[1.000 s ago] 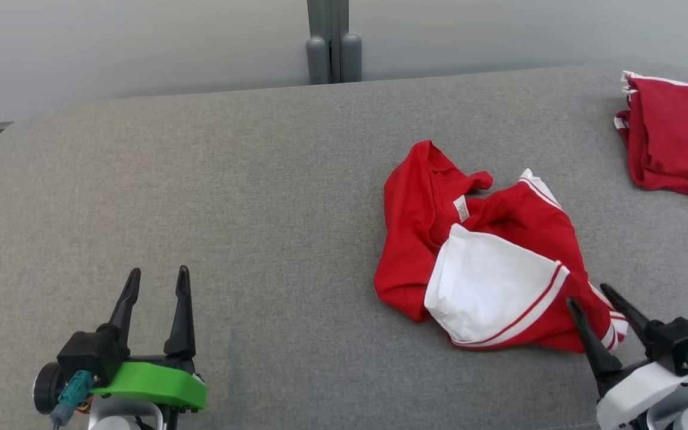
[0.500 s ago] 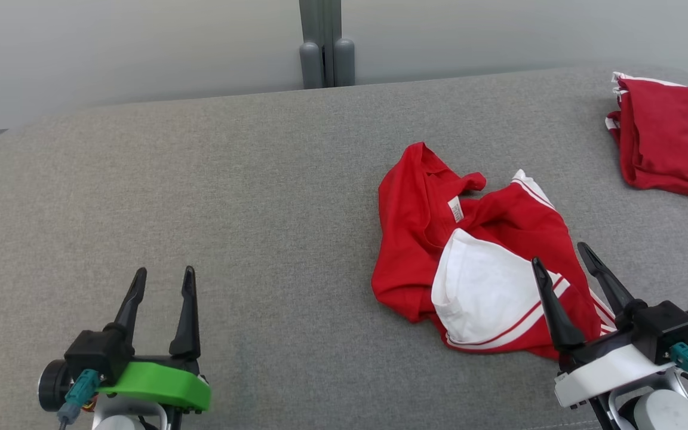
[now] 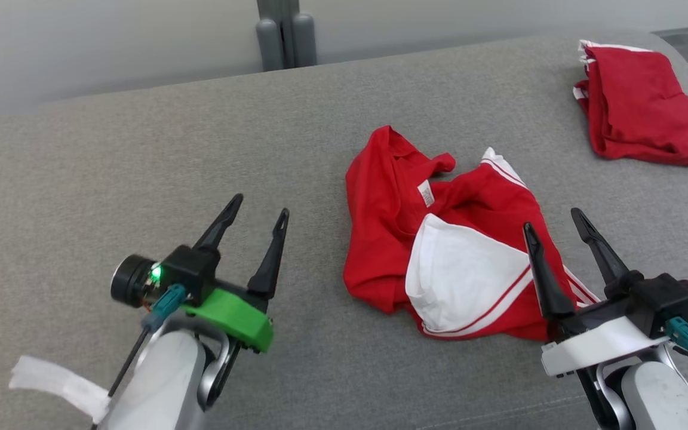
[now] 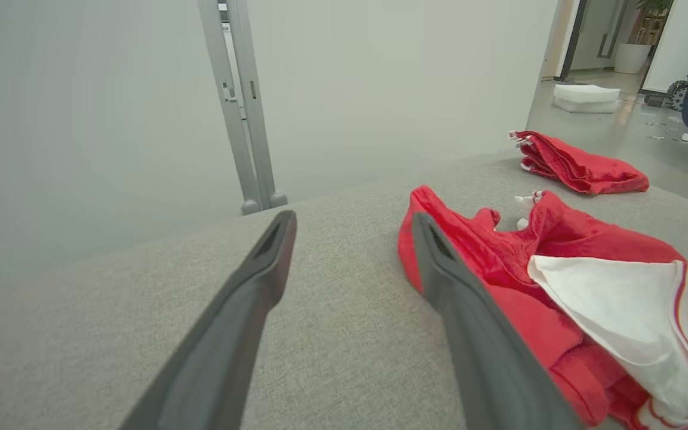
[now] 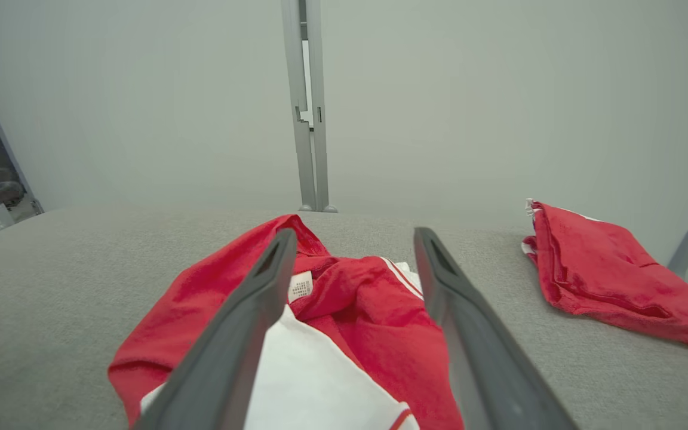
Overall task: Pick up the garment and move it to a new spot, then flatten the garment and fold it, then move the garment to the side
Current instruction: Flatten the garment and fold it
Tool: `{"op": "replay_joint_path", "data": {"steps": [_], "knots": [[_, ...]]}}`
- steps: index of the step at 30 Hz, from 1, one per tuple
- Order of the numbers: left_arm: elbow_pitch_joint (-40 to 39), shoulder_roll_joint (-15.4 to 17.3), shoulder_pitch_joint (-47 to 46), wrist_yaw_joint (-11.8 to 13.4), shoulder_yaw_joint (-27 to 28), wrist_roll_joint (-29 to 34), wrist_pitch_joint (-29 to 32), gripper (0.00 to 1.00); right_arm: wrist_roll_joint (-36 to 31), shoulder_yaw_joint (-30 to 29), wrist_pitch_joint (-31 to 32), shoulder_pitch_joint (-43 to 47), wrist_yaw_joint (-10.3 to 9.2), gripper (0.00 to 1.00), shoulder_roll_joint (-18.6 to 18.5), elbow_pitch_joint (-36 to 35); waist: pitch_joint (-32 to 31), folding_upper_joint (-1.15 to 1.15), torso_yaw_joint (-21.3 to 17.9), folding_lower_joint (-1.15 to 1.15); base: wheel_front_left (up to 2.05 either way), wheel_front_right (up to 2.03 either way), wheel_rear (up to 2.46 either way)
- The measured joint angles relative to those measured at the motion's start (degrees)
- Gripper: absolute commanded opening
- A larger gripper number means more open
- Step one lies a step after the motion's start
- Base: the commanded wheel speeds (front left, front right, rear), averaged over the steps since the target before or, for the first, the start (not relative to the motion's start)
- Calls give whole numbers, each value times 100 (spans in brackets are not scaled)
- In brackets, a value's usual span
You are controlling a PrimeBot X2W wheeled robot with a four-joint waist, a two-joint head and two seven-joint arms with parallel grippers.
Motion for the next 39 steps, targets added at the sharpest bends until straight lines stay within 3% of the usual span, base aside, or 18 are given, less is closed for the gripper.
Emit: {"op": "replay_joint_path", "data": {"steps": [9,19,20,21,27,31,39], "knots": [[831,224,-1088,-1,-1061,-330,332,100,9,-53,0,-174,0,100,168,153,344,0,-615,0,0,0,0],[1686,342,-1375,-2,-1801,-857,575,98,10,-108,0,-228,0,100,278,235,673,0,-1237,0,0,0,0],[1744,341,-1395,-2,-1831,-928,547,7,10,-119,1,-232,0,100,279,234,706,0,-1273,0,0,0,0],[1794,341,-1424,-2,-1859,-994,515,0,10,-130,1,-234,0,100,280,234,731,0,-1297,0,0,0,0],[2033,355,-1556,9,-1690,-1192,122,0,-41,-194,0,-231,0,100,274,240,761,0,-1279,0,0,0,0],[1983,488,-1522,178,-1303,-1382,-41,0,-82,-226,0,-198,0,100,256,244,691,0,-1119,0,0,0,0],[1118,894,-614,535,-465,-1470,-103,0,-98,-209,1,-121,0,100,191,267,525,0,-642,0,0,0,0]]}}
